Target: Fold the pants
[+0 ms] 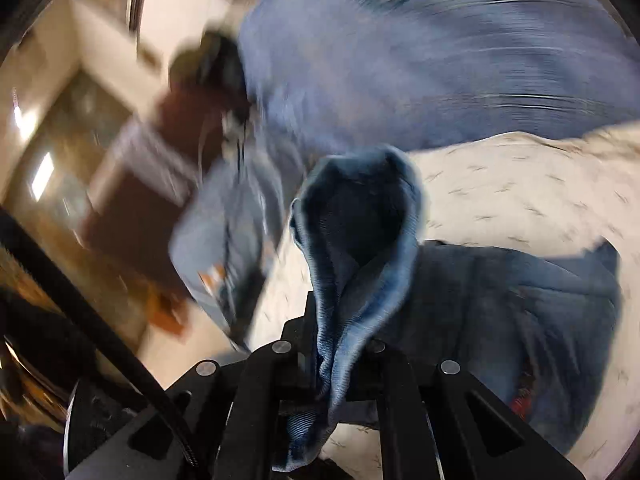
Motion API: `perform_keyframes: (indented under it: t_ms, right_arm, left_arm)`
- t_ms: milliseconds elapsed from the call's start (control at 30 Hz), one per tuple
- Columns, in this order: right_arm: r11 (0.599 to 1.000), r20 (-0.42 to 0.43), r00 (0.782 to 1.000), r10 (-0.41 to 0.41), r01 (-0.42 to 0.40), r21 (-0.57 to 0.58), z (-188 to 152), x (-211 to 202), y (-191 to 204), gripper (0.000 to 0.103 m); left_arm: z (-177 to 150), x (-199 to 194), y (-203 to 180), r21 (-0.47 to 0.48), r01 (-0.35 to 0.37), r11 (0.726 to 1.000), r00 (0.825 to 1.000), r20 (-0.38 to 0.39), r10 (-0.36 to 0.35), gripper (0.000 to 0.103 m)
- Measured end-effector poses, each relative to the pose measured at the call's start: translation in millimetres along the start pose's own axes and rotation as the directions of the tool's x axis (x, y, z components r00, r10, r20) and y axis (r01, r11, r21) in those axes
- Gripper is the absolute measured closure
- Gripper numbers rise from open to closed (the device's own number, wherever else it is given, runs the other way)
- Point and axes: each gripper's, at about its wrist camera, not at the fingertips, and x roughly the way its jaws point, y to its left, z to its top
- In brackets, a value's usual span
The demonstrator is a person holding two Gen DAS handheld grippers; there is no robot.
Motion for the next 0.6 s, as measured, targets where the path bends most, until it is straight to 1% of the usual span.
perform_keyframes:
  t_ms: [67, 100, 167, 200, 233, 267, 300, 333, 367, 400, 433, 467, 500, 600]
  right_arm:
    - [0.998, 0.088, 0.996, 0.033, -0.038, 0.057, -8.6, -27.0, -27.6, 0.097]
    - [0.993, 0.128, 0.991, 0.046, -0.059, 0.101, -15.8, -37.8, -46.0, 0.097]
    - [0.978, 0.192, 0.98, 0.059, -0.095, 0.184, -33.6, -49.2, -82.2, 0.097]
    - [0.968, 0.206, 0.977, 0.046, -0.094, 0.232, -46.4, -49.8, -102.9, 0.097]
    - [0.952, 0.184, 0.983, 0.008, -0.064, 0.3, -56.2, -42.4, -122.9, 0.094]
    - [0.923, 0.112, 0.992, -0.057, 0.01, 0.385, -62.1, -32.5, -142.9, 0.089]
    - [0.908, 0.067, 0.994, -0.084, 0.049, 0.416, -63.2, -26.4, -151.6, 0.084]
    - [0.901, 0.046, 0.995, -0.093, 0.065, 0.428, -62.9, -21.1, -156.0, 0.084]
    - [0.897, 0.042, 0.994, -0.099, 0.071, 0.436, -60.8, -20.2, -156.3, 0.084]
    - [0.901, 0.05, 0.992, -0.119, 0.086, 0.426, -57.4, -23.6, -150.9, 0.075]
    - [0.911, 0.069, 0.987, -0.147, 0.108, 0.398, -53.9, -29.3, -141.7, 0.046]
    - [0.925, 0.102, 0.98, -0.171, 0.124, 0.359, -51.1, -37.5, -130.2, 0.033]
    - [0.94, 0.146, 0.971, -0.188, 0.135, 0.313, -48.1, -45.0, -118.3, 0.025]
    - [0.965, 0.206, 0.954, -0.219, 0.181, 0.19, -45.1, -57.5, -89.2, 0.025]
  left_arm:
    - [3.1, 14.7, -23.8, 0.067, 0.064, 0.996, 0.998, -0.032, -0.062, 0.097]
    - [1.1, 21.8, -30.4, 0.083, 0.093, 0.992, 0.995, -0.051, -0.089, 0.097]
    - [-11.0, 41.4, -40.6, 0.102, 0.172, 0.98, 0.981, -0.113, -0.16, 0.096]
    - [-26.5, 55.0, -44.8, 0.105, 0.211, 0.972, 0.968, -0.158, -0.193, 0.096]
    - [-36.3, 62.6, -45.3, 0.1, 0.226, 0.969, 0.961, -0.184, -0.205, 0.096]
    - [-50.0, 71.9, -43.1, 0.081, 0.237, 0.968, 0.952, -0.219, -0.215, 0.096]
    - [-63.0, 79.7, -41.0, 0.06, 0.229, 0.972, 0.946, -0.249, -0.208, 0.096]
    - [-70.1, 83.8, -38.7, 0.049, 0.221, 0.974, 0.943, -0.267, -0.201, 0.096]
    - [-74.7, 83.6, -37.0, 0.042, 0.218, 0.975, 0.943, -0.267, -0.199, 0.096]
    - [-73.1, 80.3, -36.4, 0.042, 0.221, 0.974, 0.944, -0.259, -0.203, 0.096]
    - [-72.3, 76.9, -36.0, 0.042, 0.222, 0.974, 0.946, -0.251, -0.205, 0.096]
    - [-72.1, 72.8, -34.7, 0.035, 0.221, 0.975, 0.948, -0.243, -0.206, 0.096]
    - [-72.2, 71.6, -34.6, 0.025, 0.219, 0.975, 0.949, -0.239, -0.207, 0.096]
    - [-73.6, 73.4, -33.5, 0.012, 0.226, 0.974, 0.944, -0.251, -0.216, 0.096]
